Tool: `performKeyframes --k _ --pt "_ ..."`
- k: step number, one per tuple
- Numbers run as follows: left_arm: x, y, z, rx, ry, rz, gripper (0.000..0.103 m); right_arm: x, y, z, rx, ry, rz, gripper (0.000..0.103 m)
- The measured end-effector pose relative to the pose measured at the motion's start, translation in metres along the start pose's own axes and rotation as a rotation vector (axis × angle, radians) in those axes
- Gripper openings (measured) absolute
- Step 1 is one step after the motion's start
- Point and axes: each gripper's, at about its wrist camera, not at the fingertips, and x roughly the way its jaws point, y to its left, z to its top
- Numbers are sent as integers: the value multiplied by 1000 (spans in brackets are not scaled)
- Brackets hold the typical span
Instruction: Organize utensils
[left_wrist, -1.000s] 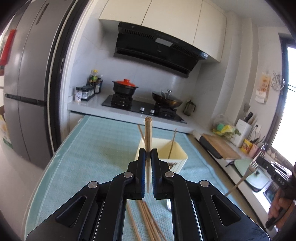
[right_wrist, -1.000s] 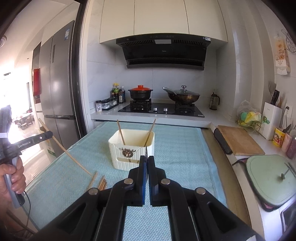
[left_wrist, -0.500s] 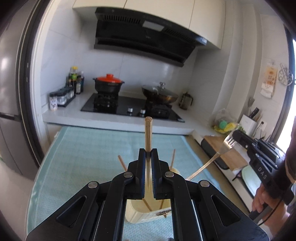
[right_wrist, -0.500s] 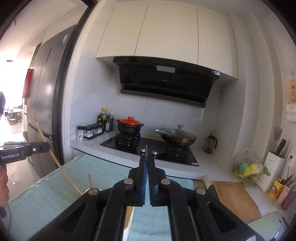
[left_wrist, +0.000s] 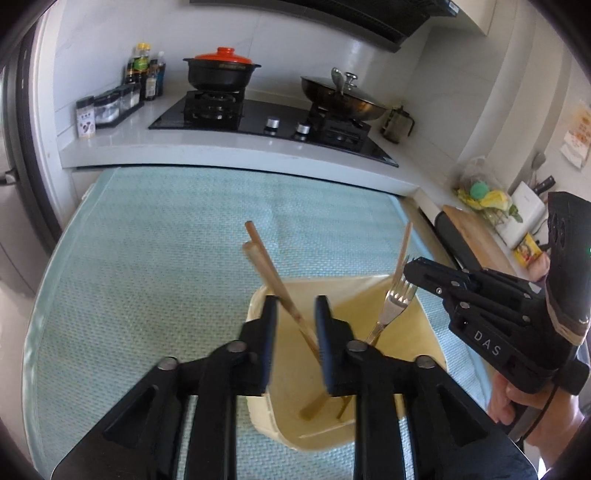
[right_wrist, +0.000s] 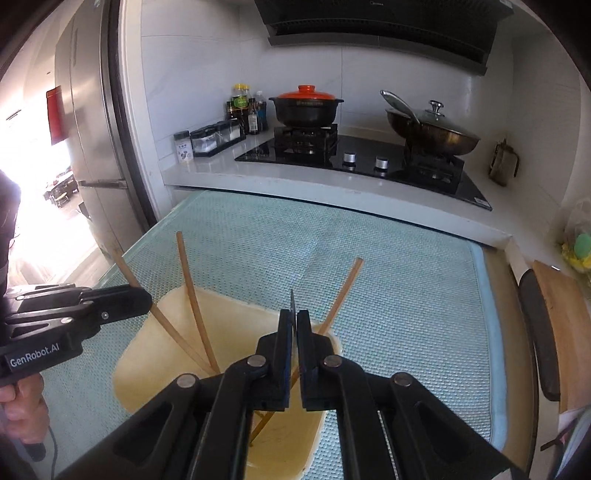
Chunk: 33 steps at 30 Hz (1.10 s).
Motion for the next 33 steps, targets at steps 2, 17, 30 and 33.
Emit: performKeyframes --k 2,17,30,33 --pt "-5 -3 1 5 -32 31 64 0 -2 3 14 -7 2 23" --pt "-148 6 -109 63 -185 448 103 -180 -1 -77 -8 -145 -151 78" --pt "-171 3 -274 138 44 387 102 -256 34 -256 122 -230 -255 78" --pt "-174 10 -291 22 48 273 102 -255 53 -283 113 -243 -258 78"
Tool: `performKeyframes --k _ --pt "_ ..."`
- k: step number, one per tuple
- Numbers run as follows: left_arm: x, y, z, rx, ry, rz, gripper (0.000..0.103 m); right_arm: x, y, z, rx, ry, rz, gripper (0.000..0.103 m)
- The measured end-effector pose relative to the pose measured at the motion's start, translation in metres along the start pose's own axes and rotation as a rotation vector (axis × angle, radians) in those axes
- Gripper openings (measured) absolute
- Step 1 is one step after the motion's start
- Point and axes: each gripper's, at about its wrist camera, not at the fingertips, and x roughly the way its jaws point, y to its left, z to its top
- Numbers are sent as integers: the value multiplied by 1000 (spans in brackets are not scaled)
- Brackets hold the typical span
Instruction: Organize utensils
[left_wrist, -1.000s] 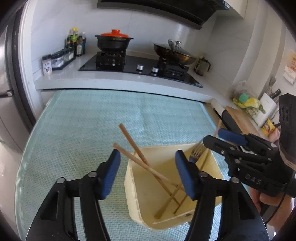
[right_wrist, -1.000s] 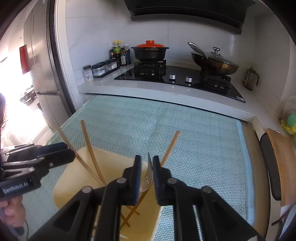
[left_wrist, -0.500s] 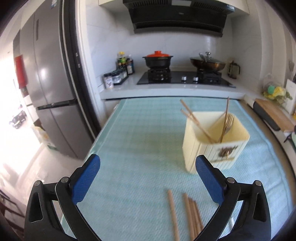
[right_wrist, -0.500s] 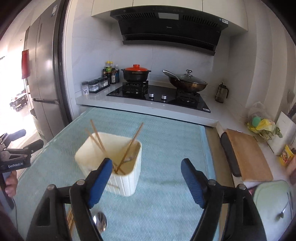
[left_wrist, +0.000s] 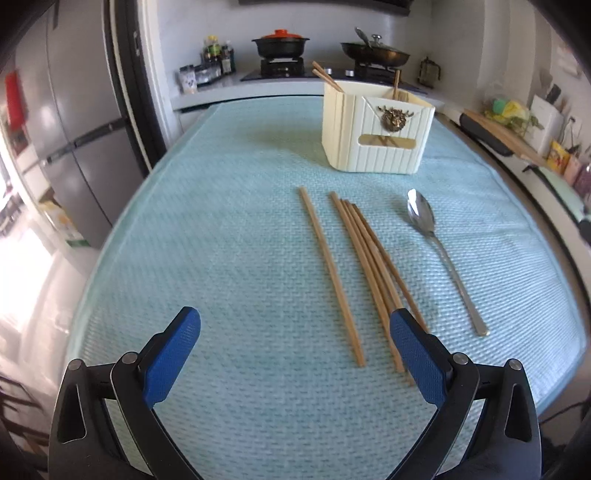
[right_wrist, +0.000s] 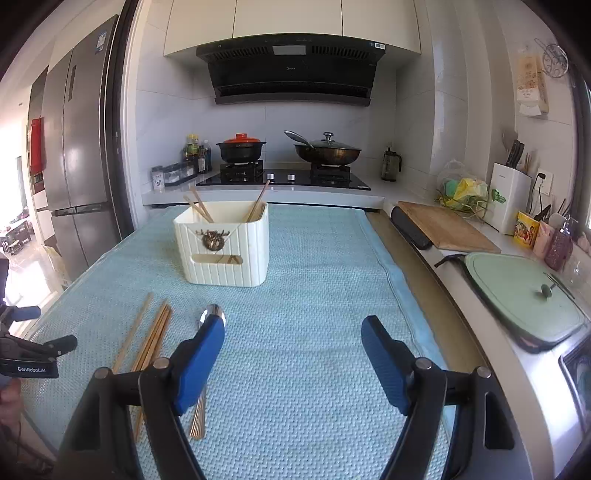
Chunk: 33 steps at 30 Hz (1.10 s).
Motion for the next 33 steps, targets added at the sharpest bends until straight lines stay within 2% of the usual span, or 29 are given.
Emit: performKeyframes --k 2,5,7,9,15,28,33 --pt "0 4 -5 -46 10 -18 102 -3 11 -13 -24 12 23 78" --pt "-1 3 -5 -26 -14 34 102 -2 24 -23 -48 27 66 78" --pt "-1 5 -5 -30 -14 8 102 -1 29 -28 -59 32 82 78" --pt "0 4 -5 -37 -6 -13 102 0 34 -30 -75 35 85 78" --pt "5 6 -8 -27 -19 49 102 4 39 -36 -67 57 99 78" --pt "18 17 -10 -74 15 17 102 12 39 -40 -67 90 118 78" --pt "18 19 -12 -83 15 29 102 15 39 -41 -65 99 120 78"
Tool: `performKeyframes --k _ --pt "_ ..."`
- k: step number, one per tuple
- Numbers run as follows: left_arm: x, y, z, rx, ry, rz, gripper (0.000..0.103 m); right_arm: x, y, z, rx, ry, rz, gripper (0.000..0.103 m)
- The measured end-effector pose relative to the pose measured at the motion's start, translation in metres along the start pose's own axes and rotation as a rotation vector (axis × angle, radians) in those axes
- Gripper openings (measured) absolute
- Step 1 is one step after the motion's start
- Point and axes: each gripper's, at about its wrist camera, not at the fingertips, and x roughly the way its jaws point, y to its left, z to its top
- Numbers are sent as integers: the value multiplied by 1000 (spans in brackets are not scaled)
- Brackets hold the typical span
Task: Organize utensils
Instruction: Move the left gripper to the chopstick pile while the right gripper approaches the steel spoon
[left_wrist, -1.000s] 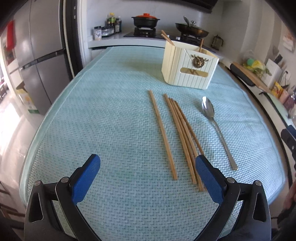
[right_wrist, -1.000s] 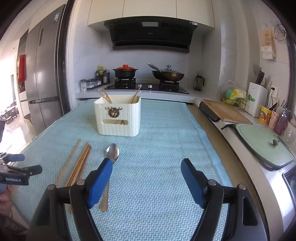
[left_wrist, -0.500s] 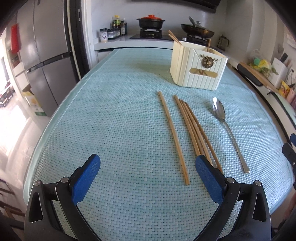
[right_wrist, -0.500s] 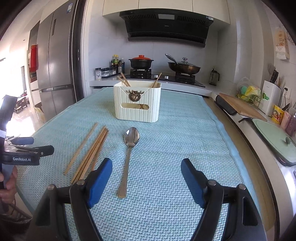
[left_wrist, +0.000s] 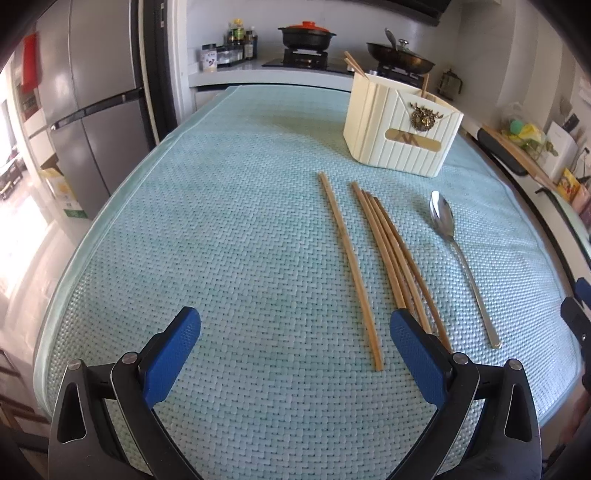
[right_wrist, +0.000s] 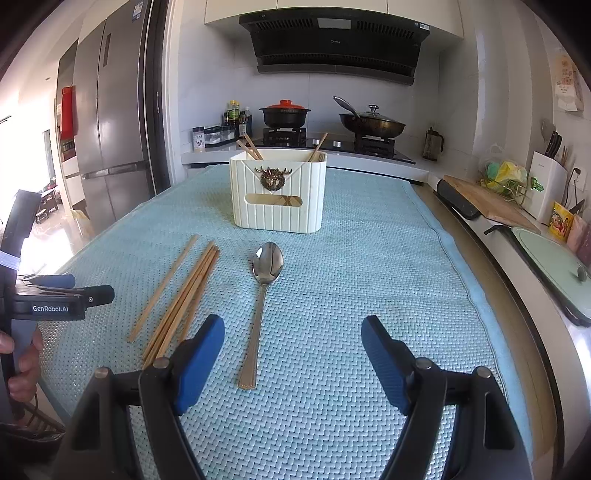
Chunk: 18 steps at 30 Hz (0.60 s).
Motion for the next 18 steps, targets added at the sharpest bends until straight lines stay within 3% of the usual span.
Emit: performKeyframes --k 18 --pt "8 3 8 -15 18 -18 102 6 4 -2 -6 29 18 78"
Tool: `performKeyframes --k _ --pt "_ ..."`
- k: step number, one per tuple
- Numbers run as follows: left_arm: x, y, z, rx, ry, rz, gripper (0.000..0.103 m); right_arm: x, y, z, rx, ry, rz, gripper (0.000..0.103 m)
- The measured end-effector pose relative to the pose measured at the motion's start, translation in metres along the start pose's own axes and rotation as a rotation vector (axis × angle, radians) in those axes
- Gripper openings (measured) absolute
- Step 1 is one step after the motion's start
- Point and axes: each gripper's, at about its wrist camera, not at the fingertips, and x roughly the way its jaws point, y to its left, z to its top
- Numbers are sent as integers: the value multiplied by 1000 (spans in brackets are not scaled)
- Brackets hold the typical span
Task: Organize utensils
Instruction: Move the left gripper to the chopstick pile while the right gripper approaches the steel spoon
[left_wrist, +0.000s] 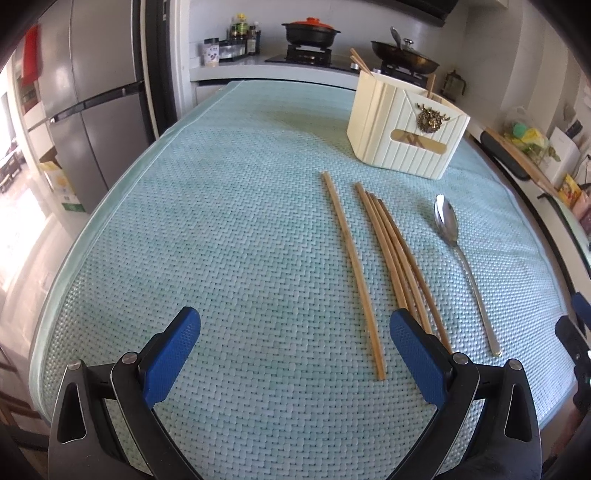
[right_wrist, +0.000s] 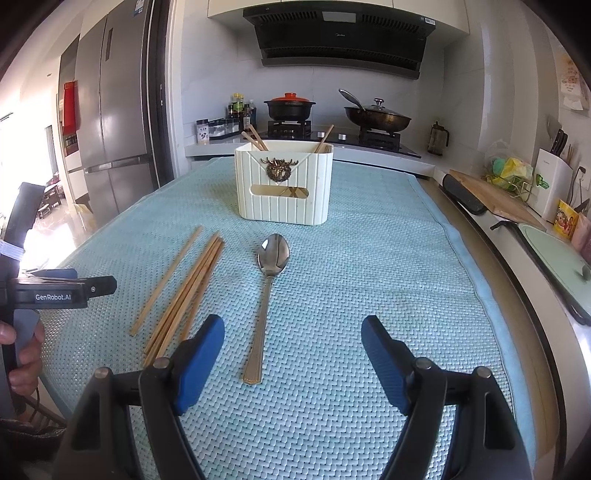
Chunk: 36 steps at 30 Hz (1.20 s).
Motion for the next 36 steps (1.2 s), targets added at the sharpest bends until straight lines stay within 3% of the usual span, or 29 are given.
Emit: performKeyframes --k 12,21,36 --pt "40 -15 39 51 24 55 102 5 -3 1 3 16 3 78" --pt "72 -9 55 10 86 32 102 27 -13 14 21 50 21 78" --pt "116 -16 72 70 121 113 102 112 -6 49 41 172 120 78"
